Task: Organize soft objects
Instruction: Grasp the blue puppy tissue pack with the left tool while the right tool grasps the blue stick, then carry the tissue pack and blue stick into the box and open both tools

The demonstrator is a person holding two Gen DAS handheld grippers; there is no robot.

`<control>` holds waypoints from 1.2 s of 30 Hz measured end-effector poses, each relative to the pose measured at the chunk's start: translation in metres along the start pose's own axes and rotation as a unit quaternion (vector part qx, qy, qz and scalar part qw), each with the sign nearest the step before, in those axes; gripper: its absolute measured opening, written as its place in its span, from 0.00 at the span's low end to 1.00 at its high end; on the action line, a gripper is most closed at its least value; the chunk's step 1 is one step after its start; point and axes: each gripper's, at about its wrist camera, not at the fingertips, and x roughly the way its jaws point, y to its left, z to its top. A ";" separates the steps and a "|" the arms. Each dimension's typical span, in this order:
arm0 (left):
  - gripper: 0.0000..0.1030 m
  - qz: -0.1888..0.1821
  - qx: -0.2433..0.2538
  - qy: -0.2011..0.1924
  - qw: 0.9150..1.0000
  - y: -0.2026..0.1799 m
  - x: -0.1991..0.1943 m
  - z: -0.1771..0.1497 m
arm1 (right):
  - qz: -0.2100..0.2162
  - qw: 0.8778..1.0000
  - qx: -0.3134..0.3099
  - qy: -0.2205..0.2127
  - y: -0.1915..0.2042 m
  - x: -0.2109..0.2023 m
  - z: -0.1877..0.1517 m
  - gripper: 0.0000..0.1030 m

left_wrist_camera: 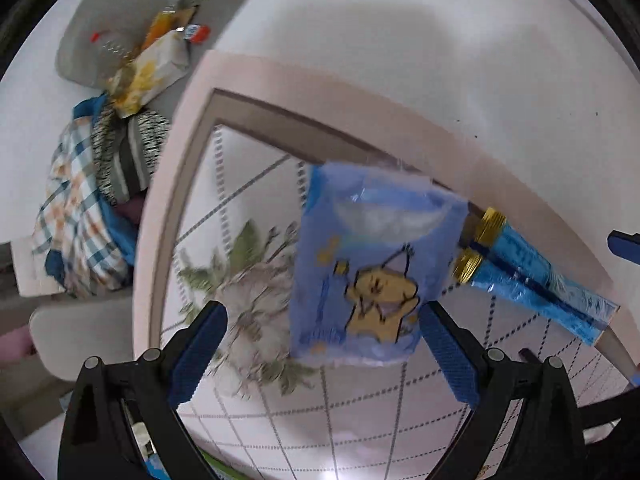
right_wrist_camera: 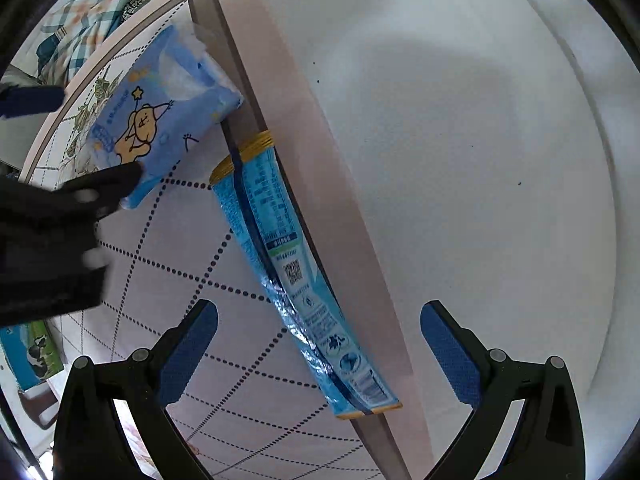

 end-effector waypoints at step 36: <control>0.48 -0.170 -0.211 -0.033 0.962 0.037 -0.023 -0.126 | 0.023 0.999 0.040 -0.023 -0.028 -0.046 -0.002 0.15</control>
